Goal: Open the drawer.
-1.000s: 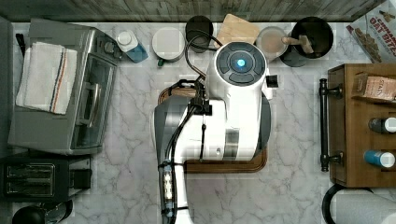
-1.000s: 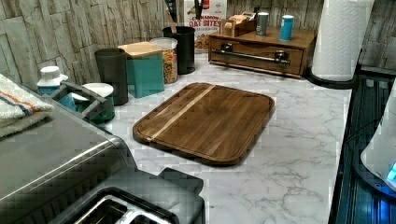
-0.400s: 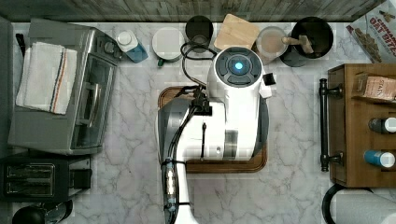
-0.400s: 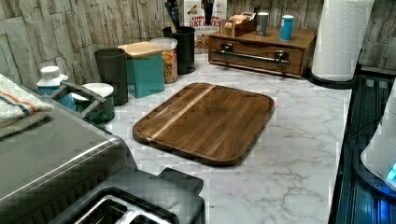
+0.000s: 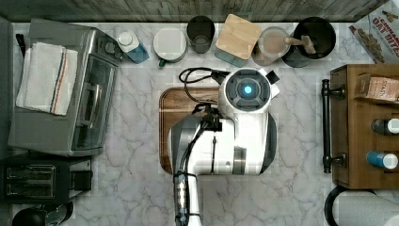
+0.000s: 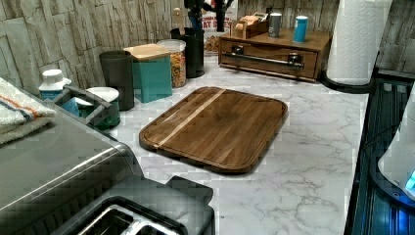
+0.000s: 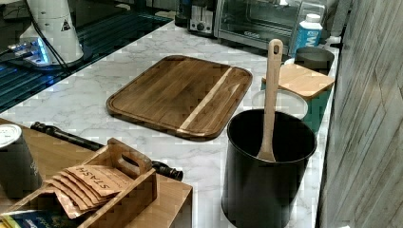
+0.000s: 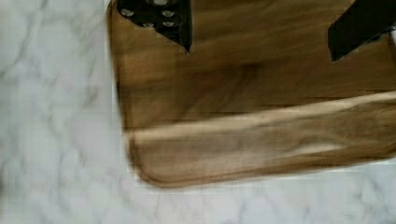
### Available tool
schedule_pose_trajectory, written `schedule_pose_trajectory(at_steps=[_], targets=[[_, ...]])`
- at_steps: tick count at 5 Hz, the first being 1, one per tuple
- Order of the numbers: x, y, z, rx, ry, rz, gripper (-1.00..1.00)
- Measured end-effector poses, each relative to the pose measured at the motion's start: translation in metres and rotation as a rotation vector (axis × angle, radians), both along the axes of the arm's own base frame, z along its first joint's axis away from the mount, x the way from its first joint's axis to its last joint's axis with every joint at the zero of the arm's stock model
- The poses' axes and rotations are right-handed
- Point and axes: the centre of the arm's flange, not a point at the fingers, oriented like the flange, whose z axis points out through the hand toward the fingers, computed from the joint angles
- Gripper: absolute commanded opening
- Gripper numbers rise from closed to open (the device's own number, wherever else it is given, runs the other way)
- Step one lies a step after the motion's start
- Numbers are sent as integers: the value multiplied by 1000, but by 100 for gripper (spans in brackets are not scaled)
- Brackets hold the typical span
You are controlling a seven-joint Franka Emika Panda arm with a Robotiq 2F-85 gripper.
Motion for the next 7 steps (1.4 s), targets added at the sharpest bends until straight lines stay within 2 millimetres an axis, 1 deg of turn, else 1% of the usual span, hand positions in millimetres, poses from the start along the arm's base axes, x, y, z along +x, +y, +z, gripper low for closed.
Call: schedule_pose_trajectory(at_steps=[1,2,3,4,5,6,7], targets=[[-8,-21,-9,-5,16,30,100],[-13,-52,-15,-24,1,41,100],[-16,-89,-16,-37,-59,139,100],[-24,-127,-19,-44,-60,225,100],[-31,-166,-27,-59,-79,203,100],[-34,-199,-36,-93,-130,150,100],[-38,-218,-43,-107,-140,119,100]])
